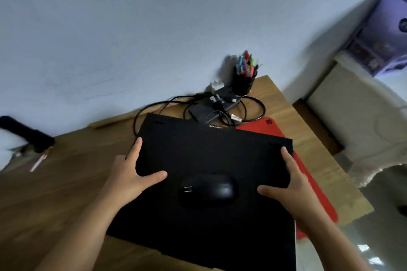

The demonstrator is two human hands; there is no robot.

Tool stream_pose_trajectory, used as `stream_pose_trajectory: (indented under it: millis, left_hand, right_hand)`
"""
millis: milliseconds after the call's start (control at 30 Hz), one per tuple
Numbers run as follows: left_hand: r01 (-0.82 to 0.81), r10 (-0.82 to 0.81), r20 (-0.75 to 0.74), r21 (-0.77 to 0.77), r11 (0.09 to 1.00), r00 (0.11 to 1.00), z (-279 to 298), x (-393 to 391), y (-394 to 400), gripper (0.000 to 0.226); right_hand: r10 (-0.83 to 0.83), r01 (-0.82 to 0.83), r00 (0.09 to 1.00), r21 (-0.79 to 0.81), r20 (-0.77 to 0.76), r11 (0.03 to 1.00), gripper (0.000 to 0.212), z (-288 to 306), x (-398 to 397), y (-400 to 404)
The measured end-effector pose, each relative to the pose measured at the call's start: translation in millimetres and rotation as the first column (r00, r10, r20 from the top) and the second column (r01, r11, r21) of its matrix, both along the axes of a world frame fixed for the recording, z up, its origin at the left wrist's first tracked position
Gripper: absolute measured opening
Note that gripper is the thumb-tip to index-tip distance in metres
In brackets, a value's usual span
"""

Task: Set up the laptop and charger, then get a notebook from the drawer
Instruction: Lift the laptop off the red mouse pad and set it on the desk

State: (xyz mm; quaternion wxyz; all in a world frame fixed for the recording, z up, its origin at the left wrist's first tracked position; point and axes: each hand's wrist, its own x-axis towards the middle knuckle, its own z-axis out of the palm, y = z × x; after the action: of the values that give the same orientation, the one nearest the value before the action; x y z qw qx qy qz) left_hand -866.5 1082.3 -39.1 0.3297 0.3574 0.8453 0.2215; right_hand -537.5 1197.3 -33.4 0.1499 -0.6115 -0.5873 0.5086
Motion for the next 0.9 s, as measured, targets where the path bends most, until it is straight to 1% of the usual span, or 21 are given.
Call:
stream_pose_trajectory:
  millis: [100,167,200,267,333,367,500,633,800,900]
  left_hand:
    - [-0.188,0.188,0.011,0.005,0.982,0.982,-3,-23,-49,0.126]
    - [-0.308,0.309,0.039,-0.024,0.951,0.950,-4,-36,-76,0.133]
    - [-0.352,0.353,0.055,-0.031,0.935,0.934,-4,-43,-90,0.131]
    - [-0.419,0.419,0.087,-0.018,0.908,0.904,-4,-53,-116,0.118]
    - [-0.478,0.477,0.093,-0.008,0.878,0.874,-6,-60,-136,0.107]
    - [-0.504,0.502,0.090,-0.008,0.864,0.860,-8,-63,-146,0.105]
    - [-0.544,0.546,0.075,-0.046,0.838,0.835,-22,-76,-172,0.117]
    - [-0.553,0.558,0.069,-0.070,0.830,0.827,-35,-82,-183,0.127]
    - [-0.568,0.574,0.052,-0.101,0.817,0.817,-50,-83,-182,0.119]
    - [-0.582,0.591,0.056,-0.127,0.803,0.804,-56,-82,-183,0.118]
  right_hand:
    - [0.120,-0.121,0.992,0.023,0.035,0.992,0.122,-9,-44,-7]
    - [0.172,-0.172,0.984,-0.008,0.044,0.985,0.126,-15,-71,-13]
    - [0.199,-0.198,0.979,-0.026,0.046,0.980,0.127,-18,-85,-17]
    - [0.260,-0.257,0.964,-0.046,0.061,0.965,0.125,-24,-111,-23]
    - [0.320,-0.316,0.945,-0.056,0.075,0.947,0.123,-28,-132,-28]
    - [0.345,-0.341,0.935,-0.061,0.083,0.938,0.122,-30,-143,-31]
    - [0.411,-0.405,0.903,-0.068,0.126,0.912,0.123,-40,-174,-39]
    - [0.417,-0.406,0.899,-0.099,0.135,0.908,0.124,-52,-191,-42]
    - [0.430,-0.414,0.890,-0.123,0.154,0.902,0.123,-64,-197,-43]
    - [0.435,-0.419,0.886,-0.126,0.161,0.899,0.122,-70,-195,-45]
